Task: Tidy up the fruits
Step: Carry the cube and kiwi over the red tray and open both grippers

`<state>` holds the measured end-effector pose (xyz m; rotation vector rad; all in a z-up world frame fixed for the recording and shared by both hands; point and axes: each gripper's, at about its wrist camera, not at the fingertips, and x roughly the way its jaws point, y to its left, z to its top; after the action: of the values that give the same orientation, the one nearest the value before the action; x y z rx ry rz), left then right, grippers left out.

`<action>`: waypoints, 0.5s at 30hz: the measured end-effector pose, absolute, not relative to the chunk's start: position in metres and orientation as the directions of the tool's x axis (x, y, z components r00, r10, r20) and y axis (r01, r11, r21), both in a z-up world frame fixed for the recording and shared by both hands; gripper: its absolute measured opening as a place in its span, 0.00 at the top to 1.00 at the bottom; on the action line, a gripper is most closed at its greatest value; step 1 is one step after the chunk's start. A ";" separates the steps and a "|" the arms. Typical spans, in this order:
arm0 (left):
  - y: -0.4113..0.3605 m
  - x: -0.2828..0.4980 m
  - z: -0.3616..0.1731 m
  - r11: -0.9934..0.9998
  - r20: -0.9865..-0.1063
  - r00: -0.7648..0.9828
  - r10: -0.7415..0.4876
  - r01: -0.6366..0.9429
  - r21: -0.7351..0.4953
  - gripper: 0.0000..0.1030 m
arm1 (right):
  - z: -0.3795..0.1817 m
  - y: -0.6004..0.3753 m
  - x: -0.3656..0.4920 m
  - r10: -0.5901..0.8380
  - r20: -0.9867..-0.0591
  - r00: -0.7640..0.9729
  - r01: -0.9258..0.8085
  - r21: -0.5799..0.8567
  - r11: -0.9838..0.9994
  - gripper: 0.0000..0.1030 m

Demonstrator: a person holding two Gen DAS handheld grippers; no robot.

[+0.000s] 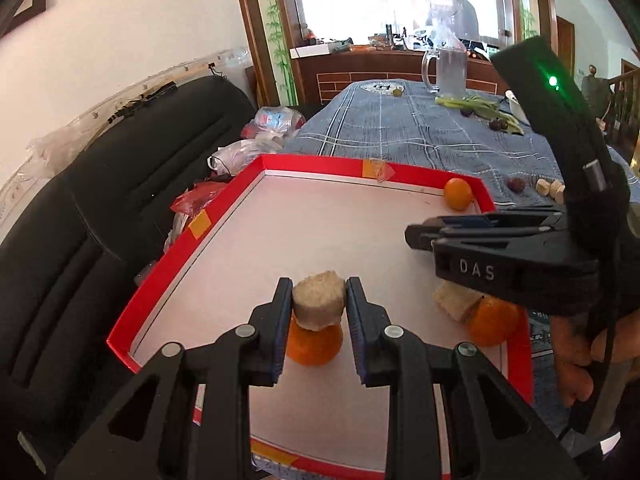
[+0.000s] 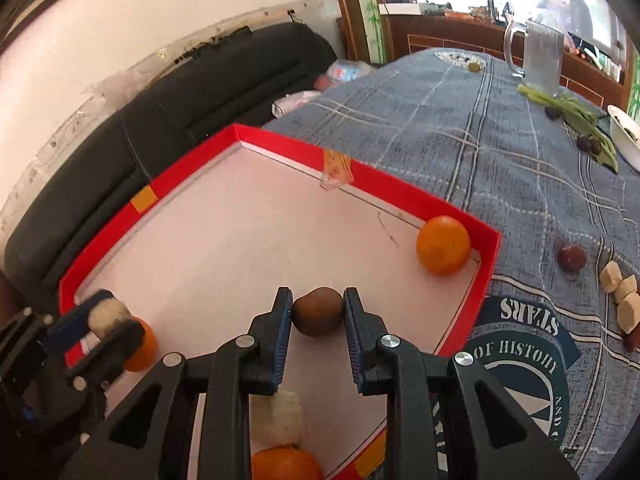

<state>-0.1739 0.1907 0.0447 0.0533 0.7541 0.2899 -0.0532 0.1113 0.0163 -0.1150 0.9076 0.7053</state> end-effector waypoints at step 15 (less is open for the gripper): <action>0.177 -0.160 0.042 0.924 -0.666 0.640 0.383 -0.273 0.268 0.34 | 0.057 0.050 -0.053 0.608 -0.663 0.436 -0.614 0.276 0.740 0.71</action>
<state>-0.1601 0.1773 0.0419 0.1481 0.7926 0.3751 -0.0534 0.0500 0.0571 -0.0071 0.8225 0.7604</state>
